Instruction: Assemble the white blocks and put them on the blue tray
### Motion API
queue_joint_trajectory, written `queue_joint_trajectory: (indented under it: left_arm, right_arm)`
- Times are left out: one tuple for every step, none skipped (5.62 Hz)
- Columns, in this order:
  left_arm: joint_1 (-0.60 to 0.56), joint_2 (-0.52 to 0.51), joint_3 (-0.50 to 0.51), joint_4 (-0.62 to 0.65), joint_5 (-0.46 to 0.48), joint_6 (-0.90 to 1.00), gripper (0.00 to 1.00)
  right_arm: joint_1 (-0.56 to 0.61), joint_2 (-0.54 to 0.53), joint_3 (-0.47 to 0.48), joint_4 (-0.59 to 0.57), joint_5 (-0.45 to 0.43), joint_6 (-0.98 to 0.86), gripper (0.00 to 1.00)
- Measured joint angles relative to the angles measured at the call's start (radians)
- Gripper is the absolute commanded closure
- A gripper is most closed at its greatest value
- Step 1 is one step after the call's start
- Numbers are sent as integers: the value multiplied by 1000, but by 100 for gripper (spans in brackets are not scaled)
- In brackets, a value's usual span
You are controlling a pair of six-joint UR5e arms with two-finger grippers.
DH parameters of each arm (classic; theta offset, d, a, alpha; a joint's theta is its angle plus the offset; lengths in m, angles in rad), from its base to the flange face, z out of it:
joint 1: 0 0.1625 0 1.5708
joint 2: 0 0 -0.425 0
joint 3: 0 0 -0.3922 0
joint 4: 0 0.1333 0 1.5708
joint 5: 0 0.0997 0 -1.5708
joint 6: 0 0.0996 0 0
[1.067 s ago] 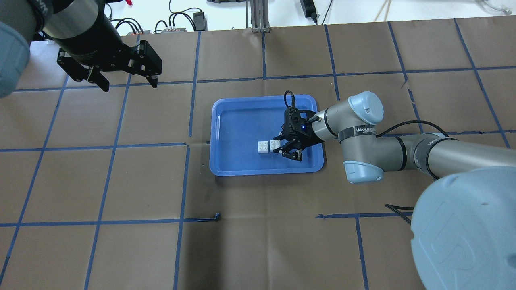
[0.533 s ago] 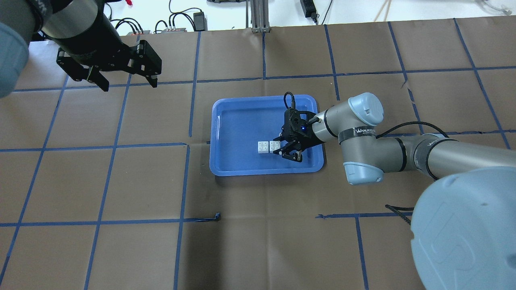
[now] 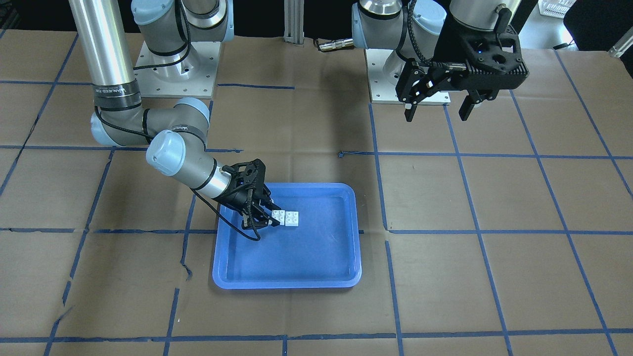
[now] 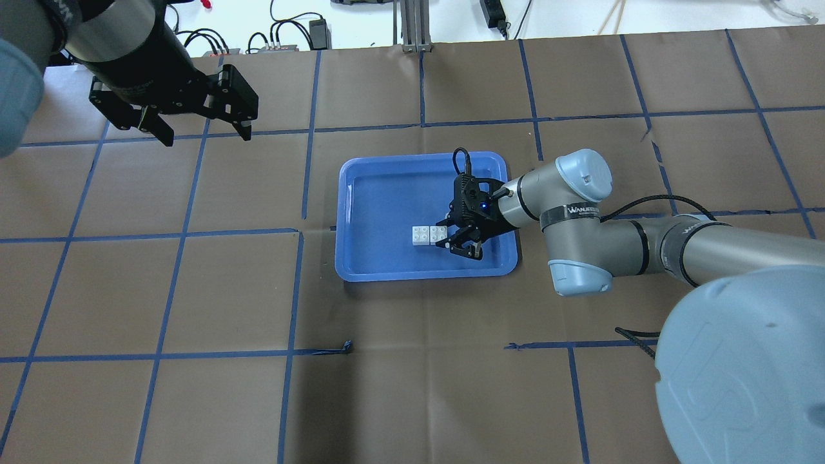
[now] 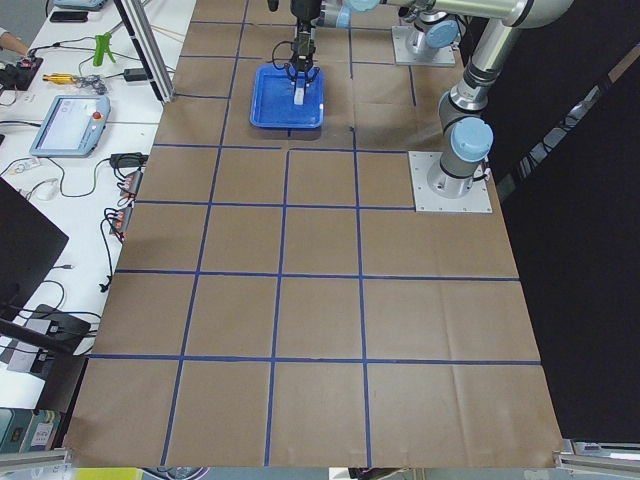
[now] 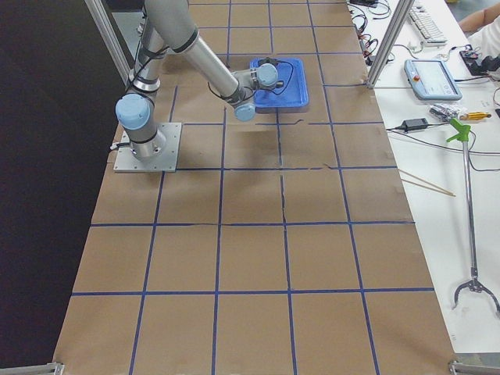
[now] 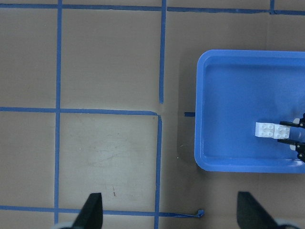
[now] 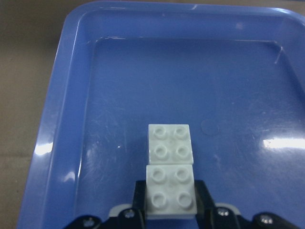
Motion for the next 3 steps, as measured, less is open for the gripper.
queue_joint_trajectory:
  left_arm:
    - [0, 1, 0, 0, 0, 1, 1]
    - [0, 1, 0, 0, -1, 1, 1]
    - [0, 2, 1, 0, -1, 1, 1]
  right_arm:
    - [1, 0, 0, 0, 8, 0, 66]
    - [1, 1, 0, 0, 16, -1, 66]
    - [1, 5, 0, -2, 20, -1, 66]
